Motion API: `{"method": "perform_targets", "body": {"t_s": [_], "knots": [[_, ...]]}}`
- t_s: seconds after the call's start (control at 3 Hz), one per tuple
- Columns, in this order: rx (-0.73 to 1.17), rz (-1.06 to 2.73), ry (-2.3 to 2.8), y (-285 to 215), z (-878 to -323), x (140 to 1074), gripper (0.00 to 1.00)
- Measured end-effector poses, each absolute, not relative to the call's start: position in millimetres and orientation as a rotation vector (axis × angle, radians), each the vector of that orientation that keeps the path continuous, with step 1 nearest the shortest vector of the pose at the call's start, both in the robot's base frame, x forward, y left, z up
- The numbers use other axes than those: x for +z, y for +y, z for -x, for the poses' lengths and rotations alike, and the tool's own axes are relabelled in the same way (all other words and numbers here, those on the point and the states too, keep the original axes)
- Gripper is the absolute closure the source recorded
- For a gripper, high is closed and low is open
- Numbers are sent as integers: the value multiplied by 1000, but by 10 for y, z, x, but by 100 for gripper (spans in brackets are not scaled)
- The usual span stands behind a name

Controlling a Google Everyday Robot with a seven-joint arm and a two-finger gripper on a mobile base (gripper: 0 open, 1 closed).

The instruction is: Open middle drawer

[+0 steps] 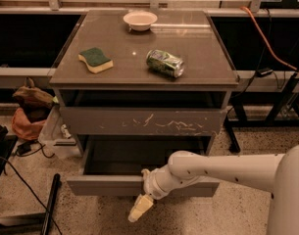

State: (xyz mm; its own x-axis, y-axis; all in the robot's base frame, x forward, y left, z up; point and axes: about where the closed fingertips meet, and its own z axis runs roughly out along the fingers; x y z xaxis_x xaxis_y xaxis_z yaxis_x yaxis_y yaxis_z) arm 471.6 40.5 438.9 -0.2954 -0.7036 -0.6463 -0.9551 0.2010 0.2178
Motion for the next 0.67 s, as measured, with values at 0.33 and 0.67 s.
{"method": "perform_targets", "body": {"t_s": [0.33,0.67], "knots": [[869,1526,2091,389,-4539,4398,0],[877,1540,2089,445,-4547,4370,0]]}}
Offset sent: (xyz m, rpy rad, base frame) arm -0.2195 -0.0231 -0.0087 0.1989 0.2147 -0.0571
